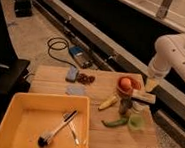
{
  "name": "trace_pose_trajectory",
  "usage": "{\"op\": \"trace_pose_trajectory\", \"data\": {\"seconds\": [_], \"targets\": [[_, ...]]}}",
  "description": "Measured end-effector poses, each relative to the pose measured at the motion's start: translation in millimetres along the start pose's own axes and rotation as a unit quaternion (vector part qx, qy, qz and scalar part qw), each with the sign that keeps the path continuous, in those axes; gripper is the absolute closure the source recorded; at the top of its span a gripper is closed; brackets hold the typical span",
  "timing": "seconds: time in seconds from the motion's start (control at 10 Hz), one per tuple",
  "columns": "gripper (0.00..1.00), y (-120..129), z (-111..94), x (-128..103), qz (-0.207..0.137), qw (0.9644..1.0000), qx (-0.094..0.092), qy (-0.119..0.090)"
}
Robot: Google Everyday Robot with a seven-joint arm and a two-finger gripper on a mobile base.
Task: Place grapes in table surface
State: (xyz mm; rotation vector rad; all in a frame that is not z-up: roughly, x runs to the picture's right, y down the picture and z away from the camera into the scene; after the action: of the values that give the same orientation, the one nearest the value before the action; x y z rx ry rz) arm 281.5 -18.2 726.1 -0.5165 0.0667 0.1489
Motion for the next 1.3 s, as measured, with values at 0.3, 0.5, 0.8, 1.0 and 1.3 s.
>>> {"op": "trace_pose_trajectory", "data": {"seconds": [0.3, 0.5, 0.8, 1.0, 1.3], "targets": [[0.35, -12, -1, -76, -0.06, 0.9977, 0.002, -0.032], [0.35, -11, 0, -122, -0.096, 0.993, 0.006, -0.068], [0.35, -8, 1, -144, -0.118, 0.9892, 0.01, -0.087], [0.35, -8, 1, -148, -0.12, 0.9888, 0.009, -0.088], [0.35, -11, 3, -141, -0.113, 0.9902, -0.001, -0.082]]}}
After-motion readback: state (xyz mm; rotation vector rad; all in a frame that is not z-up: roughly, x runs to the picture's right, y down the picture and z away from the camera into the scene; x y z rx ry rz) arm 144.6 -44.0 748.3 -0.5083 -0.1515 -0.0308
